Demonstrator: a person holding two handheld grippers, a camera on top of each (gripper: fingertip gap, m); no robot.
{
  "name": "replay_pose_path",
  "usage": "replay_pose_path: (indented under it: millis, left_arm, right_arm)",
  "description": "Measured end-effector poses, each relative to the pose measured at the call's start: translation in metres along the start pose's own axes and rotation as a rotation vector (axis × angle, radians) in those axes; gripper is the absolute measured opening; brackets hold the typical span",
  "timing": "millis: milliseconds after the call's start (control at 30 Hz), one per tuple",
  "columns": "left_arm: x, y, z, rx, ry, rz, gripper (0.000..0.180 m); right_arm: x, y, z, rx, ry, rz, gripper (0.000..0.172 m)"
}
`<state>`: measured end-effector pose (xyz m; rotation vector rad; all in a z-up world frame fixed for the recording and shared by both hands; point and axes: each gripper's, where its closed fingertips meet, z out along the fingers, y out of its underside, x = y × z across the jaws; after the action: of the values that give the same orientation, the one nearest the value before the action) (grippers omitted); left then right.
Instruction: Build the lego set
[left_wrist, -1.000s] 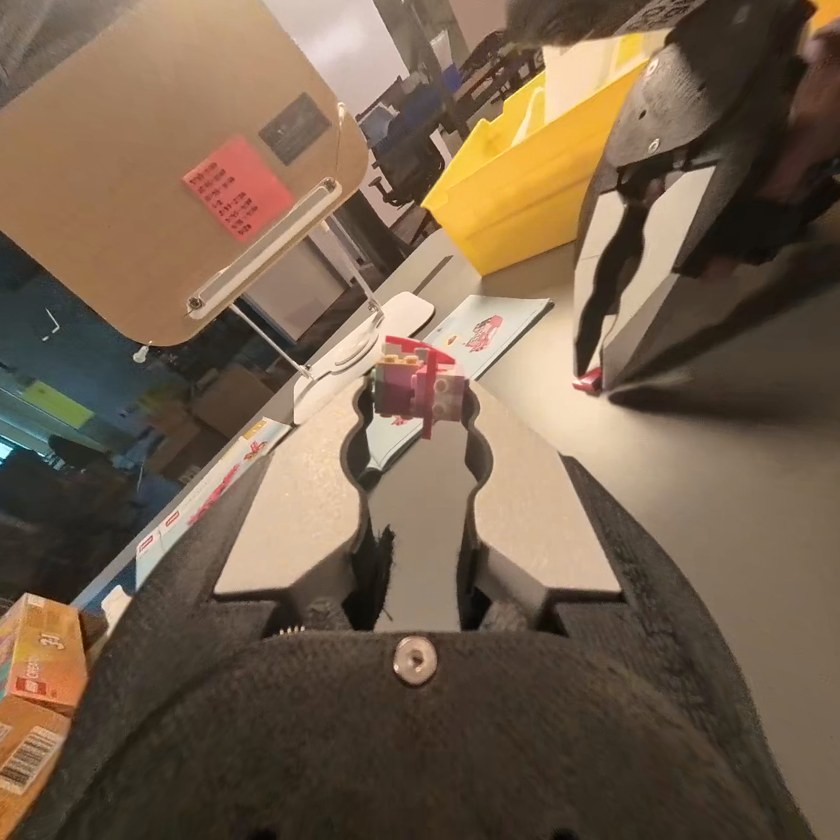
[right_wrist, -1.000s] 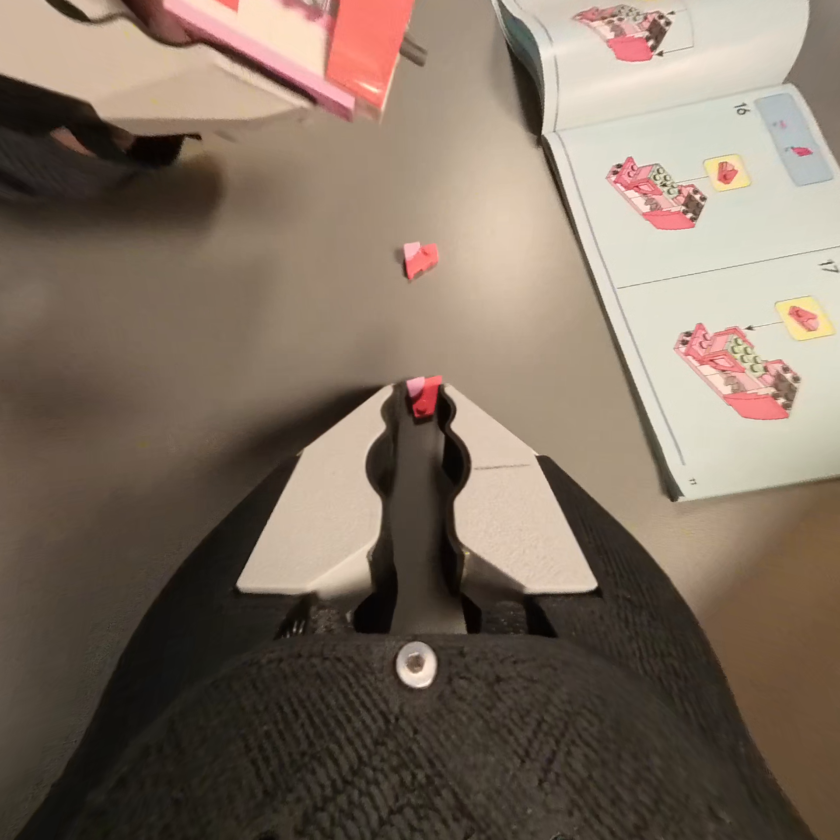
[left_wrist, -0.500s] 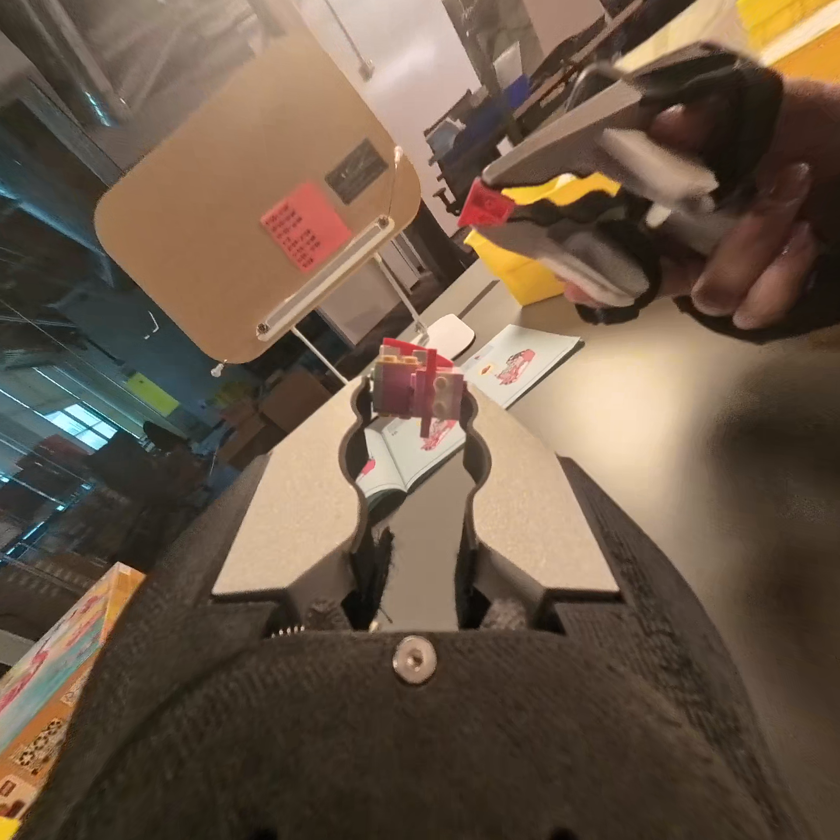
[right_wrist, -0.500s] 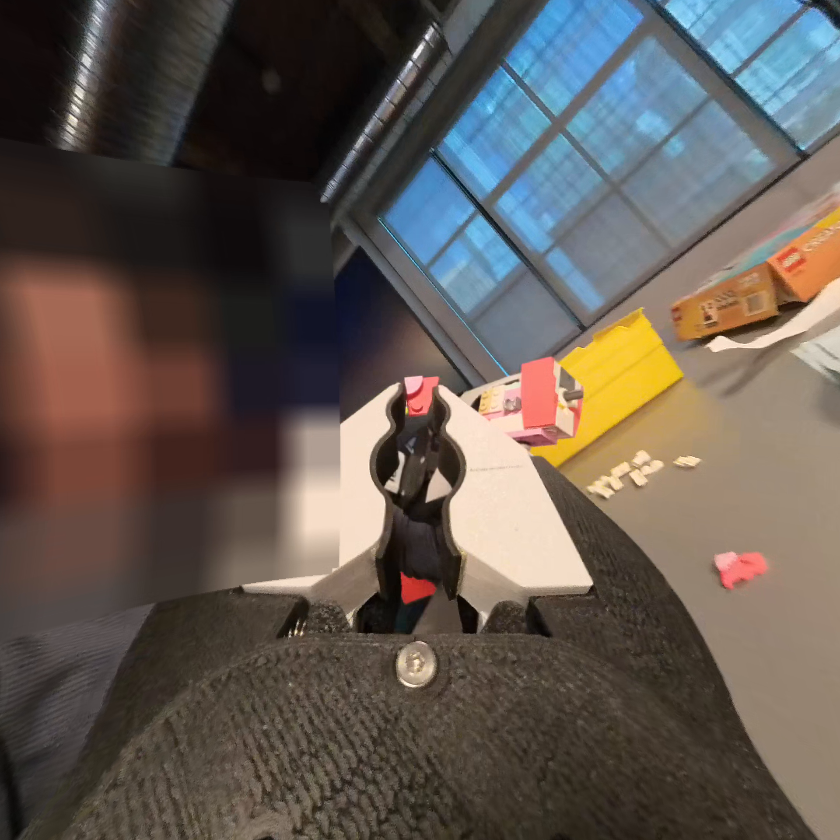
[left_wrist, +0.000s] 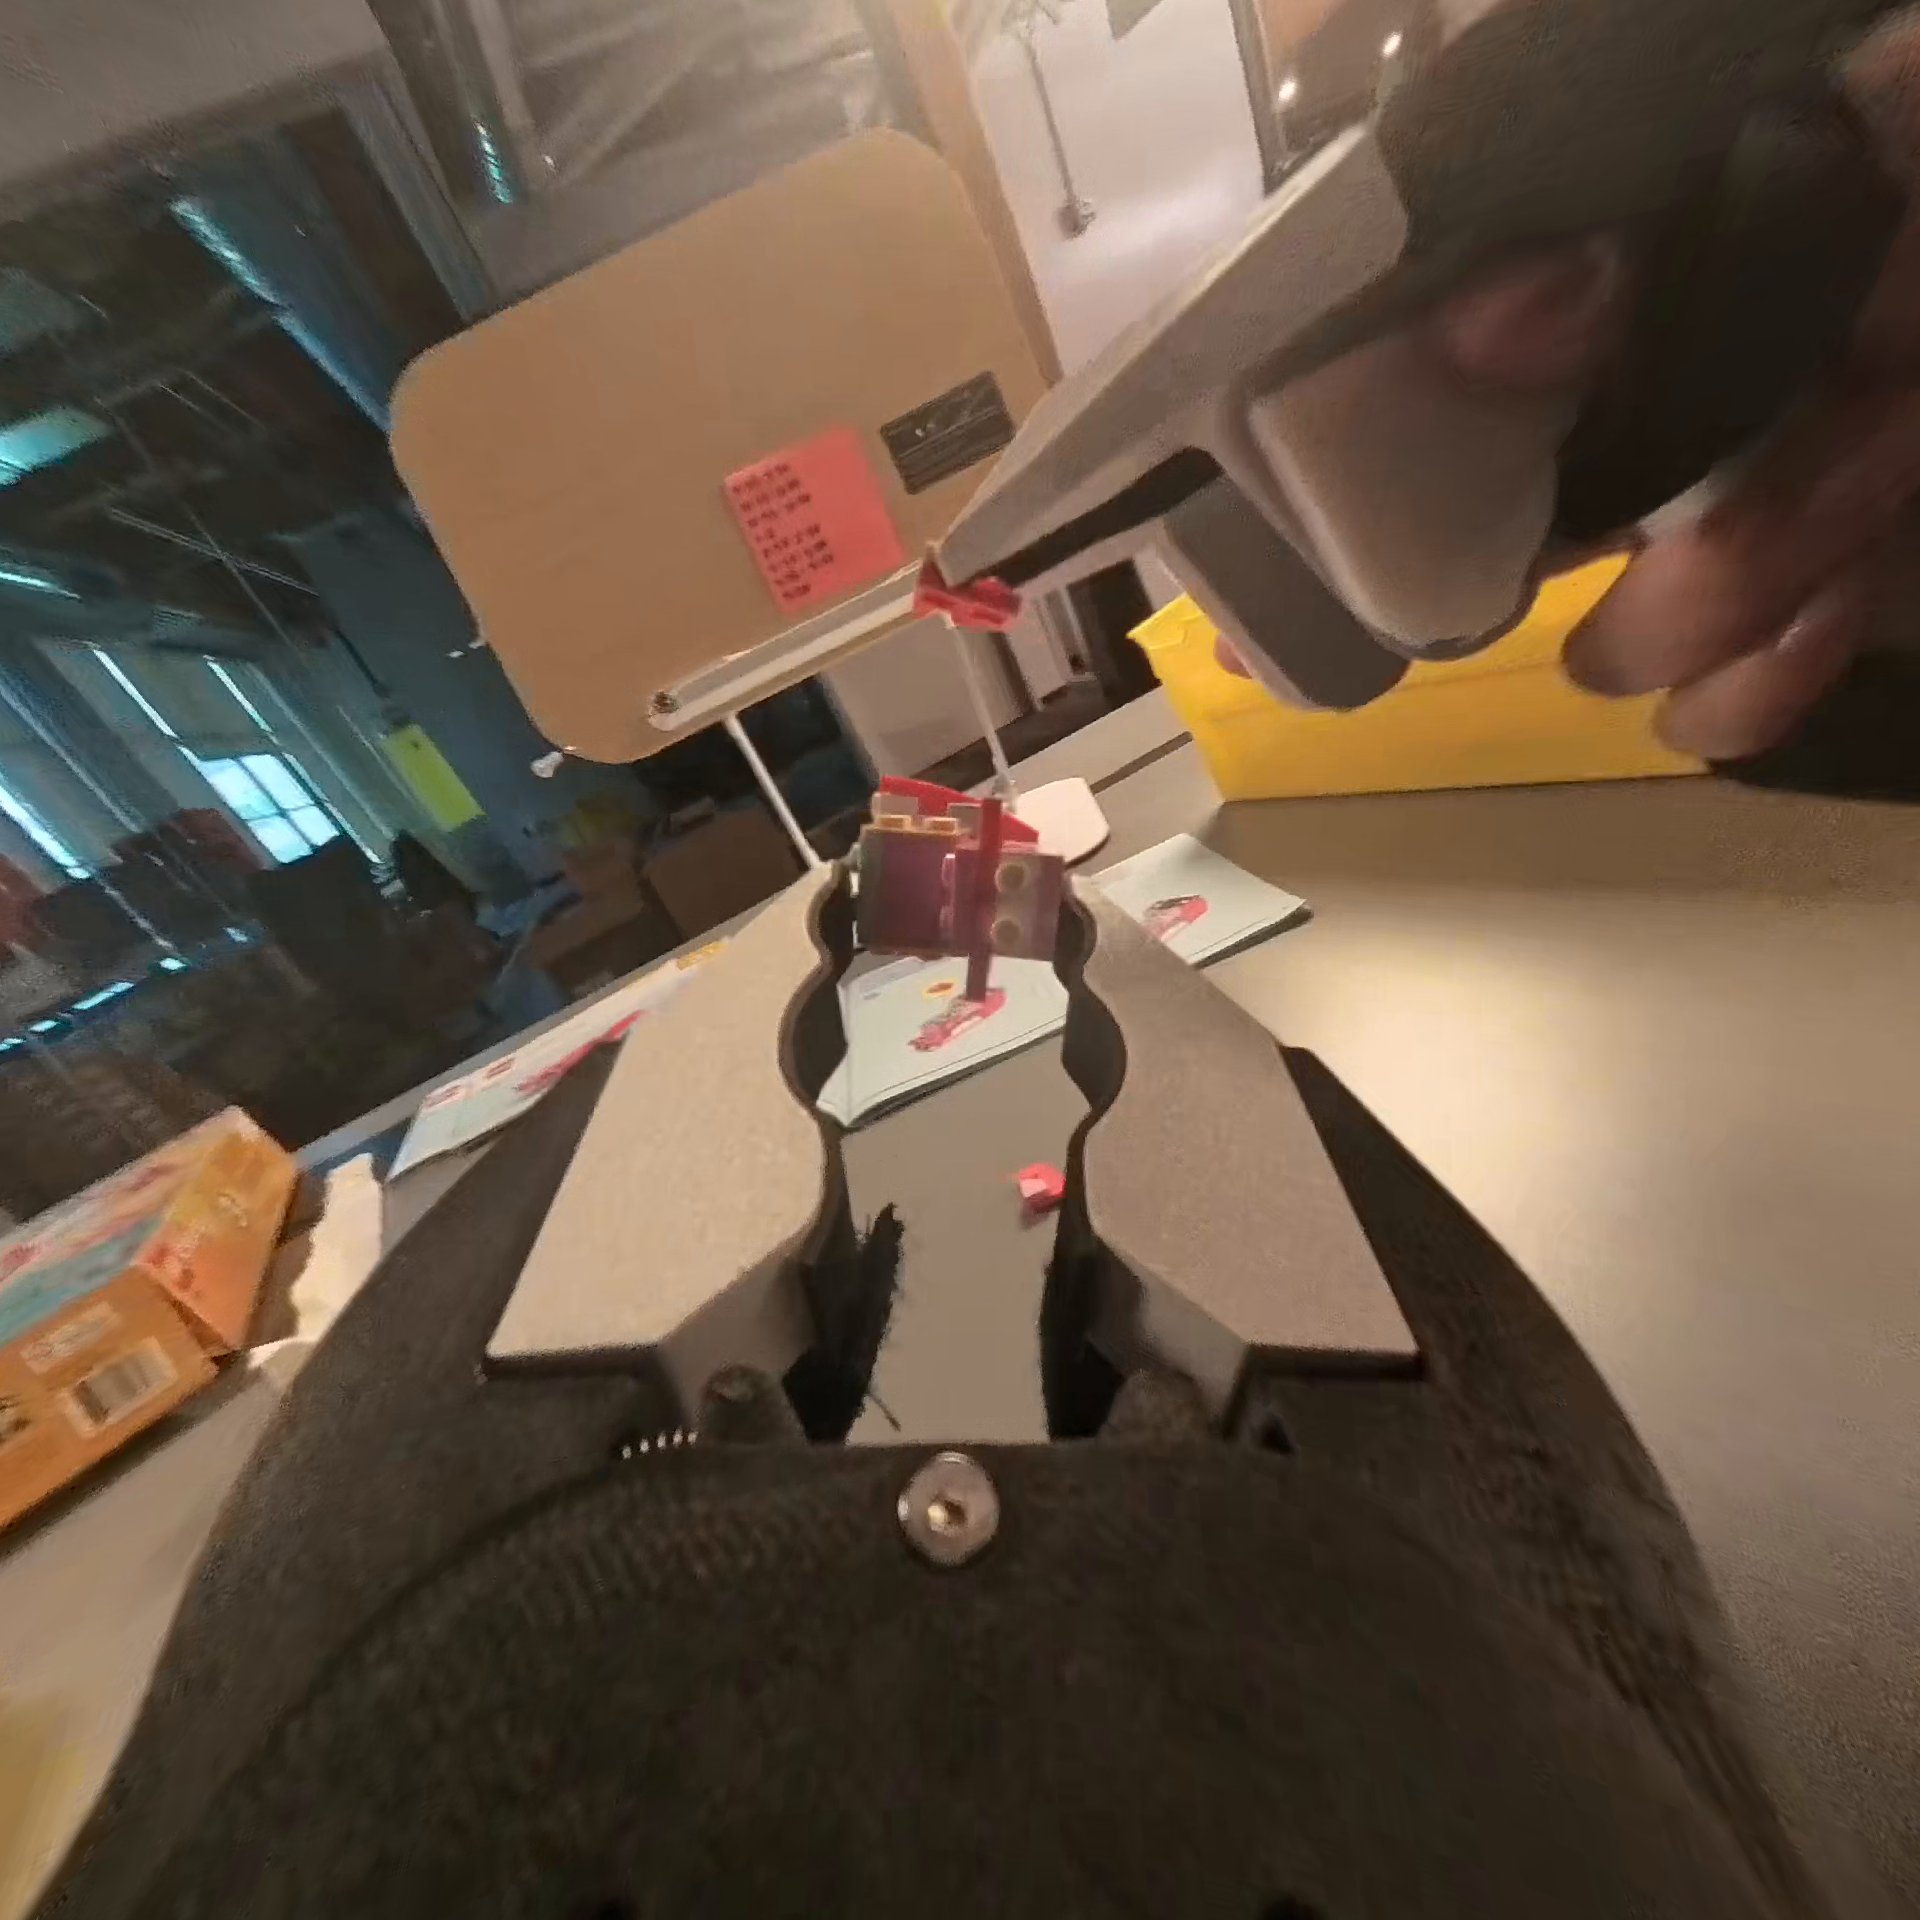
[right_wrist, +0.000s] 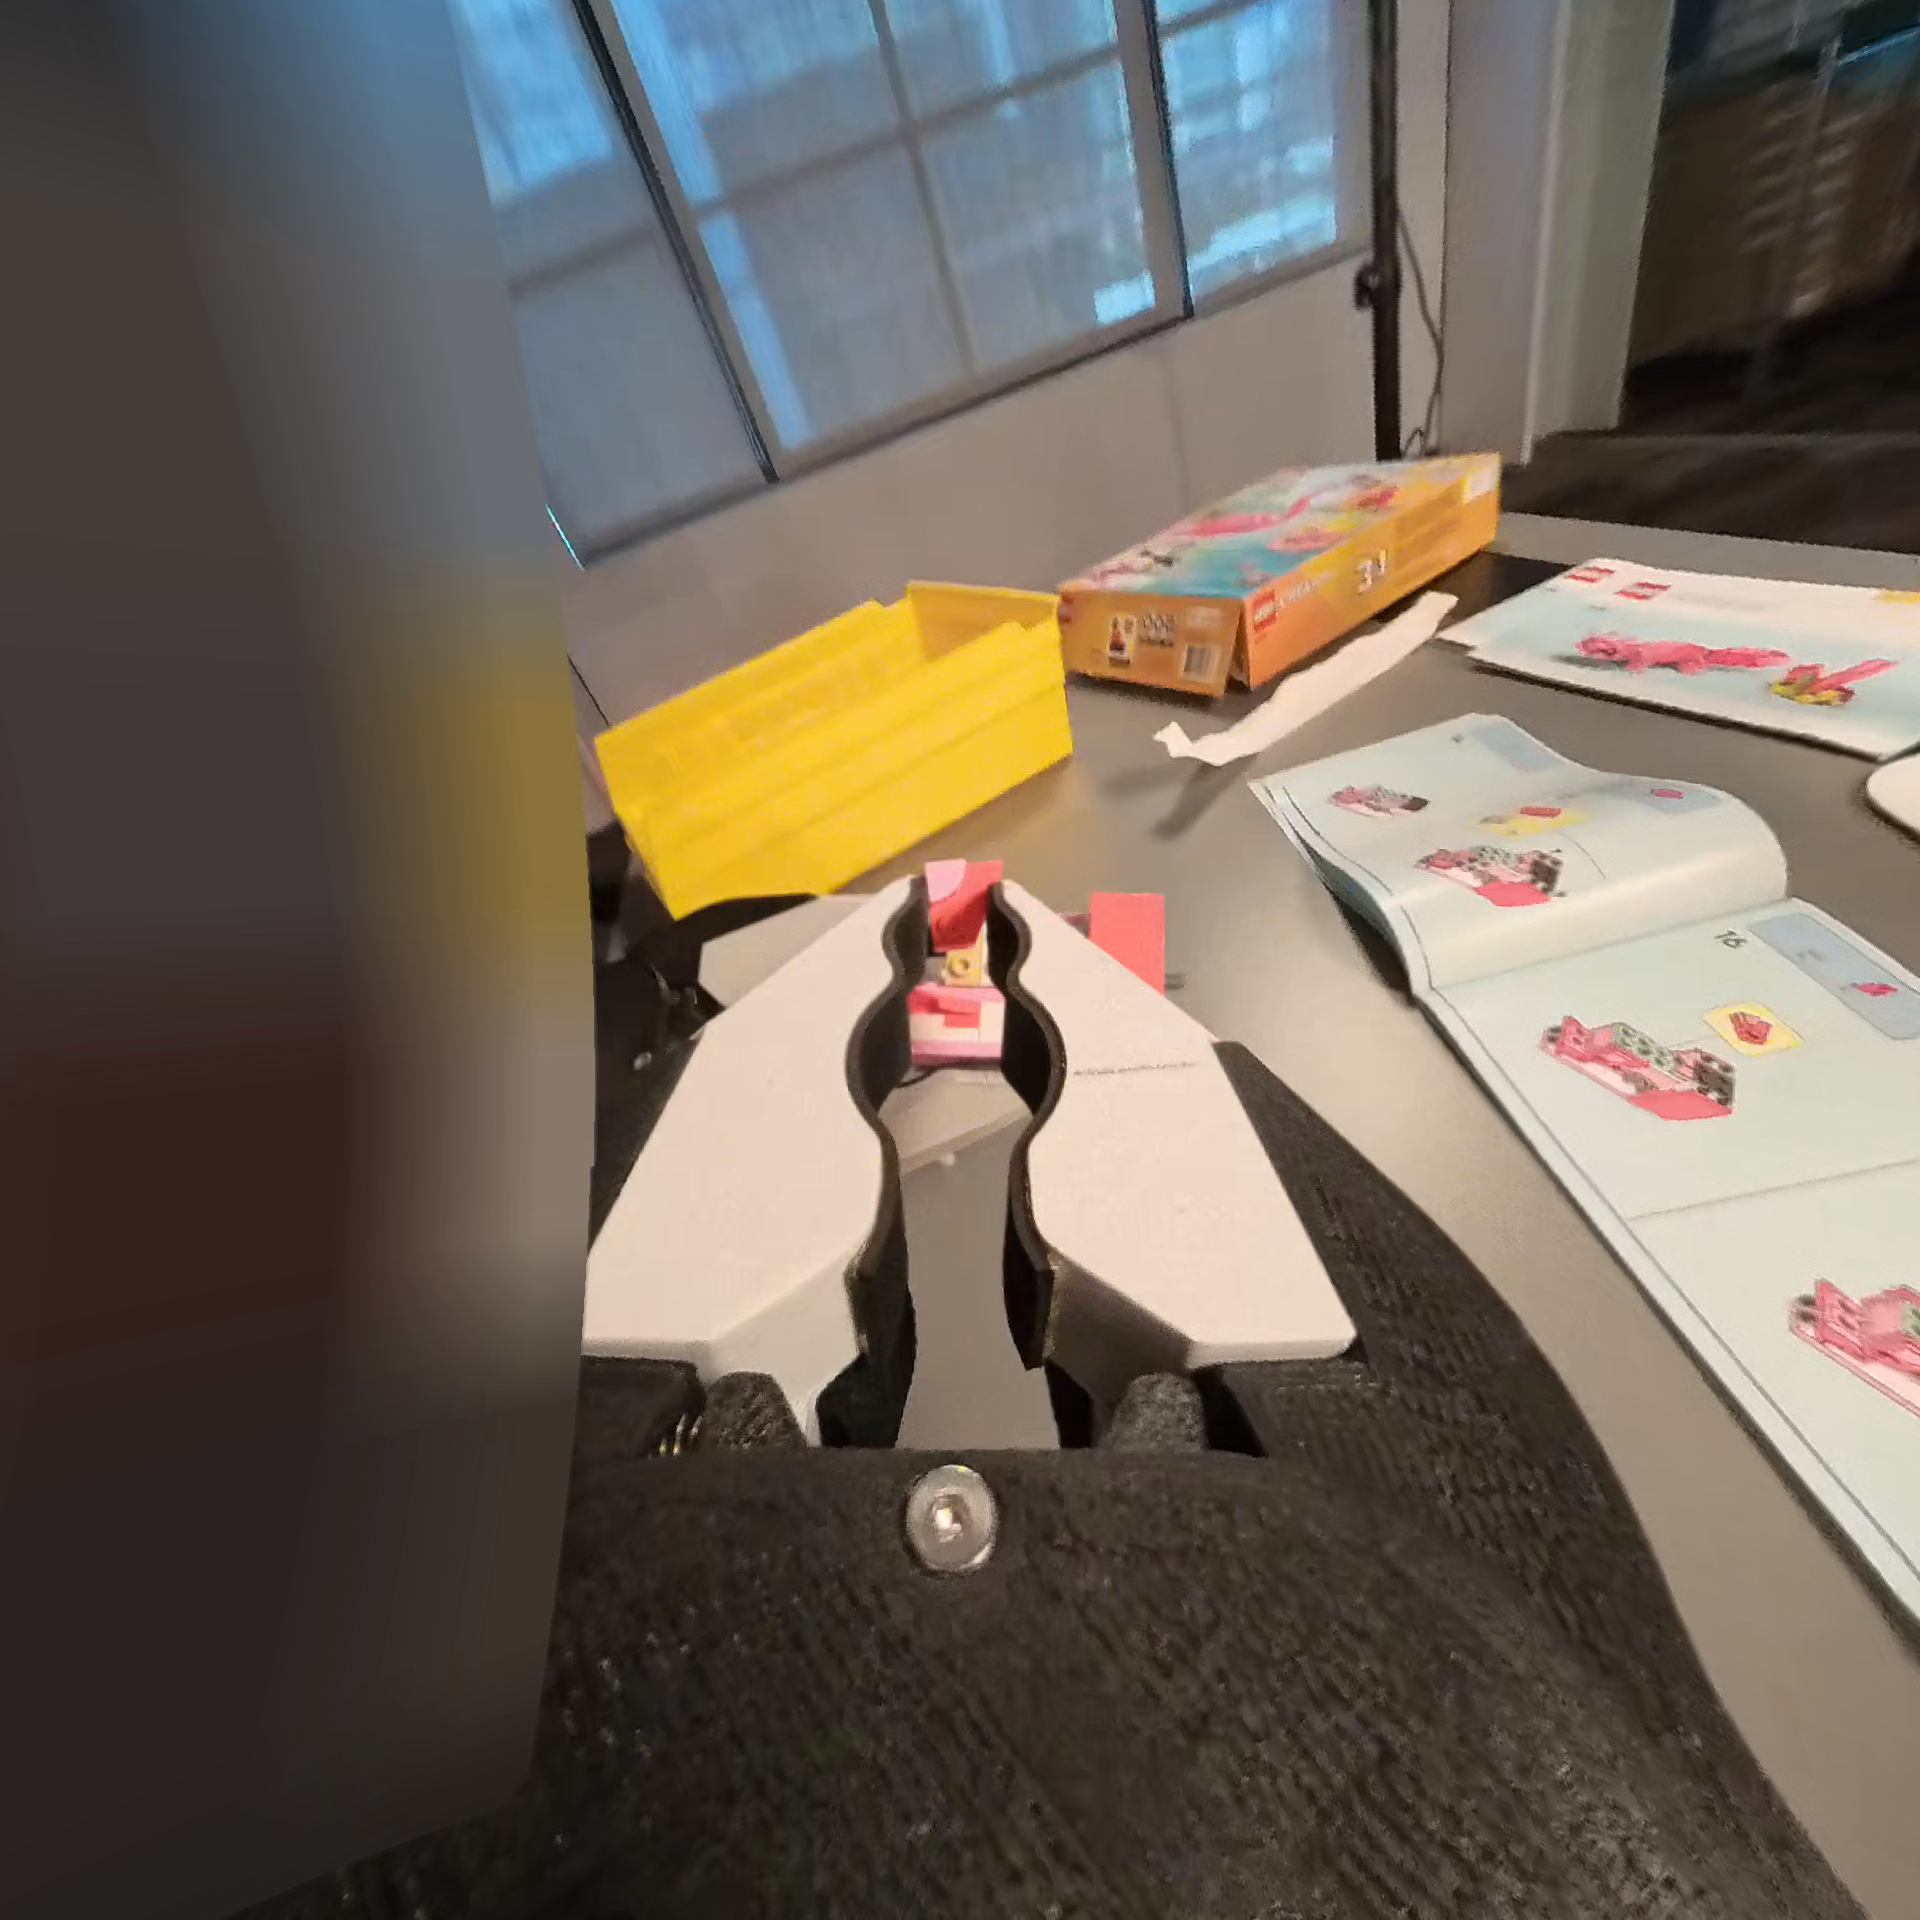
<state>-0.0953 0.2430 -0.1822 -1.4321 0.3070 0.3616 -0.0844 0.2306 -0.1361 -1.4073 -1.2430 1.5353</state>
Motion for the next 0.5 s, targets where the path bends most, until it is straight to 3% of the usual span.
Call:
replay_pose_path:
  millis: [33,200,500]
  left_arm:
    - [-0.001,0.000,0.000,0.002,-0.011,0.008,0.037]
    - [-0.004,0.003,0.001,-0.011,-0.027,0.011,0.037]
    - [-0.003,0.004,0.002,-0.016,-0.022,0.021,0.037]
  right_arm:
    - [-0.001,0.003,0.003,-0.030,0.018,-0.013,0.009]
    - [0.005,0.024,0.017,-0.167,0.110,-0.030,0.010]
    - [0.010,0.025,0.025,-0.202,0.191,-0.012,0.010]
